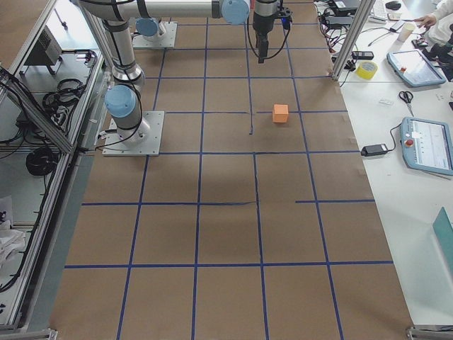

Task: Arrange blocks in a line
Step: 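Lower the right gripper toward the orange cube, then close the right gripper on the orange cube and lift it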

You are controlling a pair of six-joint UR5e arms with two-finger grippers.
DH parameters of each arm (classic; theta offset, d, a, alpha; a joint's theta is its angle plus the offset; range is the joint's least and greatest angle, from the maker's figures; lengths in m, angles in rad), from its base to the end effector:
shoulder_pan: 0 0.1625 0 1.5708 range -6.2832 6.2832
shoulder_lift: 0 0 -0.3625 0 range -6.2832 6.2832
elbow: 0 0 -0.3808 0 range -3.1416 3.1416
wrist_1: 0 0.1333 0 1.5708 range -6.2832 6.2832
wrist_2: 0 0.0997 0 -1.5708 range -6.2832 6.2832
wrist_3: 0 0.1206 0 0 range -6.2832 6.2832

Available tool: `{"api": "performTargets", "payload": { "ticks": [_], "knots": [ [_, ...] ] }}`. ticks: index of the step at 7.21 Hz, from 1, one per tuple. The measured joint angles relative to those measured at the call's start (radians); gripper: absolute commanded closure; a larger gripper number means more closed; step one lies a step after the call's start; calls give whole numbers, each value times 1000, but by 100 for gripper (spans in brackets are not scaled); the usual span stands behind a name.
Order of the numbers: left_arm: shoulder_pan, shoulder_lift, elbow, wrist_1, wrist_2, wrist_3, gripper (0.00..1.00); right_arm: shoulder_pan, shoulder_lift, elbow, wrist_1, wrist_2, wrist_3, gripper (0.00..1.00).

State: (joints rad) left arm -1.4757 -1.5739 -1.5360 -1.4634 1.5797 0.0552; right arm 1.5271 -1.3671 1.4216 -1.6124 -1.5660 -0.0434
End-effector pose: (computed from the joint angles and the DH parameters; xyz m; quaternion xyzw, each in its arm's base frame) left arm -0.0844 -0.5075 0.4315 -0.0202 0.9974 -0.0690 0.0096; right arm 0.1097 -0.5570 0.3749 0.0002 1.0000 0.0063 0.0027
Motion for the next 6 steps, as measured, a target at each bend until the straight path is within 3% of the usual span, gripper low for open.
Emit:
{"api": "performTargets", "payload": {
  "ticks": [6],
  "knots": [
    [0, -2, 0, 0, -3, 0, 0, -17, 328, 5, -405, -7, 11, 0]
  ]
}}
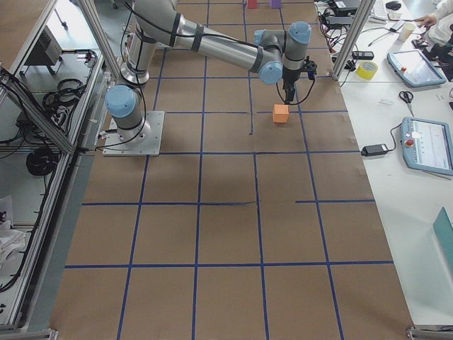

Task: Arrange blocks in a line
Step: 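Close the right gripper on the orange cube and lift it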

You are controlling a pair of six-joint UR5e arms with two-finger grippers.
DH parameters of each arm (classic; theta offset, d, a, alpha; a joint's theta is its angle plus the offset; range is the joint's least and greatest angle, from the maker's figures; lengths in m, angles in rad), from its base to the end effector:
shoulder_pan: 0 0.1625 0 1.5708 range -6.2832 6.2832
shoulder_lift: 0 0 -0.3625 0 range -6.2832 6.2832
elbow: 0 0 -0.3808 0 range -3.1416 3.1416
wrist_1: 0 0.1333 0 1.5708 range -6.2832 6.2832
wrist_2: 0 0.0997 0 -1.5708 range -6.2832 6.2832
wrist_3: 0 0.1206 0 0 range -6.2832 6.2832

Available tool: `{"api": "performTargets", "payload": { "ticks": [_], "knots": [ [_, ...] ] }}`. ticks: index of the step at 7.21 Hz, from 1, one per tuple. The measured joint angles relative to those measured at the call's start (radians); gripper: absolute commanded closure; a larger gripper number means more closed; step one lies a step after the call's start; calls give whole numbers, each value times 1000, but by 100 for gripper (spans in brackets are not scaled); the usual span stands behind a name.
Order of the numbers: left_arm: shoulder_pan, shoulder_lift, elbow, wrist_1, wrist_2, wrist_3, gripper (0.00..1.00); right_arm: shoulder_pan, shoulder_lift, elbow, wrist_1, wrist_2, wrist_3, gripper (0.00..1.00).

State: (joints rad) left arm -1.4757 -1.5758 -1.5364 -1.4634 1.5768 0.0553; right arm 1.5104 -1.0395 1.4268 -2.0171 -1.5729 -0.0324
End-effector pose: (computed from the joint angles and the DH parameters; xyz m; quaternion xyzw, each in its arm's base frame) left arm -0.0847 -0.5080 0.4303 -0.0201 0.9975 -0.0679 0.0081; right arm 0.0940 -0.6498 0.2167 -0.0140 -0.9995 0.0294 0.0024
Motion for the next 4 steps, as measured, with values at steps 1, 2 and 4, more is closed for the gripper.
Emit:
{"api": "performTargets", "payload": {
  "ticks": [1, 2, 4],
  "knots": [
    [0, -1, 0, 0, 0, 0, 0, 0, 32, 3, -22, 1, 2, 0],
    [0, -1, -1, 0, -1, 0, 0, 0, 62, 5, -32, 4, 3, 0],
    [0, -1, -2, 0, -1, 0, 0, 1, 115, 6, -52, 4, 2, 0]
  ]
}}
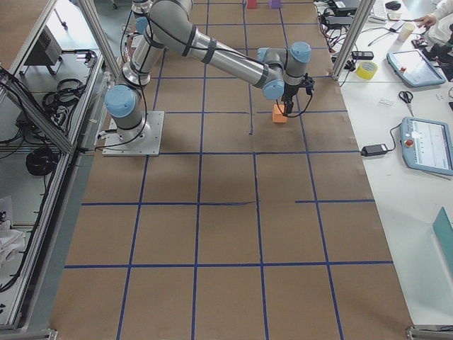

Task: Arrange blocks in a line
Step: 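Close the right gripper on the orange cube and lift it, then carry the orange cube toward the table center and set it down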

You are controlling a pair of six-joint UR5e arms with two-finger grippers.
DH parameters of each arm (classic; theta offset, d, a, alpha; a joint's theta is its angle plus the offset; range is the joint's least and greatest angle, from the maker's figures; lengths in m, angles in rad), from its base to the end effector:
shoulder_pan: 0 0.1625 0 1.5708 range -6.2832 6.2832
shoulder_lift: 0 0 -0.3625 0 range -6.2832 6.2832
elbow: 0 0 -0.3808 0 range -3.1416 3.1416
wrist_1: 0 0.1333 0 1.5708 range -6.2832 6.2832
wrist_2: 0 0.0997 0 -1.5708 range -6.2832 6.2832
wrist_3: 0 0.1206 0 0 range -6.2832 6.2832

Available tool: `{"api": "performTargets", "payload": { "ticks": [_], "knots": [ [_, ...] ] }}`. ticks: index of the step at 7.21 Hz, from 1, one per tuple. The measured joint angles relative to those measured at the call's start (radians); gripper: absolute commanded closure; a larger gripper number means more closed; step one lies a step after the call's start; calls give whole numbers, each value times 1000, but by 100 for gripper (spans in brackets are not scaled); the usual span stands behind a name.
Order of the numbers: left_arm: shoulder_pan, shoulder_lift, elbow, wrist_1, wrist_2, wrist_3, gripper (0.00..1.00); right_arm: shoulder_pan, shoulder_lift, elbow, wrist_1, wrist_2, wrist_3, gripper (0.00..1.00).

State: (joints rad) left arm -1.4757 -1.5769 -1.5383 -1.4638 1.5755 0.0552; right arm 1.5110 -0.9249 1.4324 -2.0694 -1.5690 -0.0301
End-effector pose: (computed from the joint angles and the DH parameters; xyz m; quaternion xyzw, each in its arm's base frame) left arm -0.0849 -0.5081 0.4288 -0.0201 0.9976 -0.0663 0.0073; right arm 0.0945 -0.6564 0.1454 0.0149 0.9999 0.0044 0.0011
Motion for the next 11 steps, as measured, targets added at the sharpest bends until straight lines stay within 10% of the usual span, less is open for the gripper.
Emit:
{"api": "performTargets", "payload": {
  "ticks": [3, 11],
  "knots": [
    [0, 0, 0, 0, -1, 0, 0, 0, 13, -1, -4, -7, -1, 76],
    [0, 1, 0, 0, 3, 2, 0, 203, -2, -116, 17, 96, 191, 79]
  ]
}}
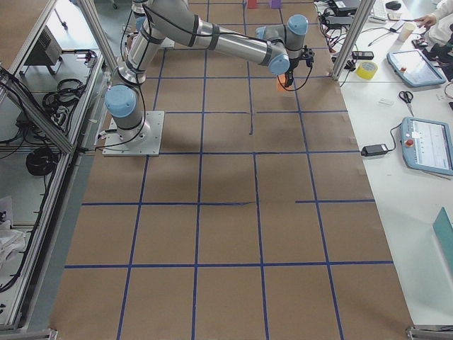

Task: Arrange blocks in a line
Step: 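Carry the orange cube toward the table center and set it down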

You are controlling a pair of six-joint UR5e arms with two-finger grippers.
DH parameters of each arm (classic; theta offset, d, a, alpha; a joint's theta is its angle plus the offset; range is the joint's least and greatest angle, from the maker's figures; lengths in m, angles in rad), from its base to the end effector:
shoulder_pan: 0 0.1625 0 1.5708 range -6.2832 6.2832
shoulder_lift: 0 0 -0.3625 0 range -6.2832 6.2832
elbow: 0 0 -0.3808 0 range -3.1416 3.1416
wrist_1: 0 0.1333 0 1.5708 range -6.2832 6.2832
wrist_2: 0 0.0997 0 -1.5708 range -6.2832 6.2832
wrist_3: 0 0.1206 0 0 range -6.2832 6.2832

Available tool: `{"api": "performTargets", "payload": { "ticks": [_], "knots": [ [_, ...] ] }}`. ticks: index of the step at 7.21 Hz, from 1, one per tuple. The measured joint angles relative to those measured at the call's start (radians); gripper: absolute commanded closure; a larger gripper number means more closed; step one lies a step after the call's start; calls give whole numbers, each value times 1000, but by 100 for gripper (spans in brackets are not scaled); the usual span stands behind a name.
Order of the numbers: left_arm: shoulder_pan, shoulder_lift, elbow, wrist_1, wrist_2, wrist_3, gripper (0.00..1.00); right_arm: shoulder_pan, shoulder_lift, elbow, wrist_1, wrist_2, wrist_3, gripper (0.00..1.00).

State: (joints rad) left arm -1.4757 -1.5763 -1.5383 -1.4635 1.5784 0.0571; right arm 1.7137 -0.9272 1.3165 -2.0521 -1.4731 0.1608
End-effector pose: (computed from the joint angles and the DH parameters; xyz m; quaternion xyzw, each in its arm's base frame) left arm -0.0845 -0.5079 0.4291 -0.0192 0.9976 -0.0666 0.0089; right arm 0.2404 -0.6525 0.1976 0.0067 0.9977 -0.0380 0.0552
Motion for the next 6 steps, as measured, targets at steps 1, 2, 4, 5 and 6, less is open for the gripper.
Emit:
{"api": "performTargets", "payload": {
  "ticks": [1, 2, 4, 5, 6],
  "knots": [
    [0, 0, 0, 0, 0, 0, 0, 72, 26, -8, -5, -7, 54, 78],
    [0, 0, 0, 0, -1, 0, 0, 131, 48, -19, -11, -21, 107, 78],
    [0, 0, 0, 0, -2, 0, 0, 189, 77, -36, -24, -35, 173, 78],
    [0, -1, 0, 0, -3, 0, 0, 203, 99, -41, -35, -36, 183, 78],
    [0, -1, 0, 0, -3, 1, 0, 210, 119, -44, -48, -35, 192, 78]
  ]
}}
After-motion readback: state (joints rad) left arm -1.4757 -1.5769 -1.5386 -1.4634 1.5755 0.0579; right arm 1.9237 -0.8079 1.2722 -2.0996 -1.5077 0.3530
